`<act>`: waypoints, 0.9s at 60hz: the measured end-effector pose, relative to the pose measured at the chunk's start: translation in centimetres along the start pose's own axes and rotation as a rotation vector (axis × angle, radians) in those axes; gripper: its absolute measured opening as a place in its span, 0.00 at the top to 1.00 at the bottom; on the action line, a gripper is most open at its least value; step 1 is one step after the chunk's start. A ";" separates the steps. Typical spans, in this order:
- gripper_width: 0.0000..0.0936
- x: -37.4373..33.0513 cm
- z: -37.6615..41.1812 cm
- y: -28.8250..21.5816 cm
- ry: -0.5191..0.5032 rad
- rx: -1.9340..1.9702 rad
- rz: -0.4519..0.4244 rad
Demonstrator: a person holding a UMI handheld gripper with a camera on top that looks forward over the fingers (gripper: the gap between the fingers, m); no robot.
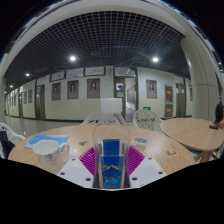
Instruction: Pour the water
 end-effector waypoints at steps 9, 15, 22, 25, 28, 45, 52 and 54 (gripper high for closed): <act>0.46 0.4 -0.6 -0.8 -0.005 -0.018 0.009; 0.14 -0.9 -0.8 -0.3 0.007 -0.024 0.082; 0.10 -3.1 -0.5 -1.3 0.016 0.014 0.078; 0.10 -4.5 -0.6 -1.7 0.017 0.036 0.100; 0.10 -7.4 0.0 -1.4 0.004 0.048 0.122; 0.09 -19.7 5.1 -0.4 -0.103 0.015 0.205; 0.10 -23.1 6.8 -1.2 -0.170 0.050 0.240; 0.10 -23.6 8.9 0.4 -0.170 0.061 0.243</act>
Point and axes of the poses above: the point between the fingertips, and its own axes, seen from behind it with the camera up: z to the left, y down, x forward, the way the camera looks, the point moved 3 cm from there along -x, backward, against the way the camera looks, and after that the axes turned 10 degrees about y, right-handed, at the moved point
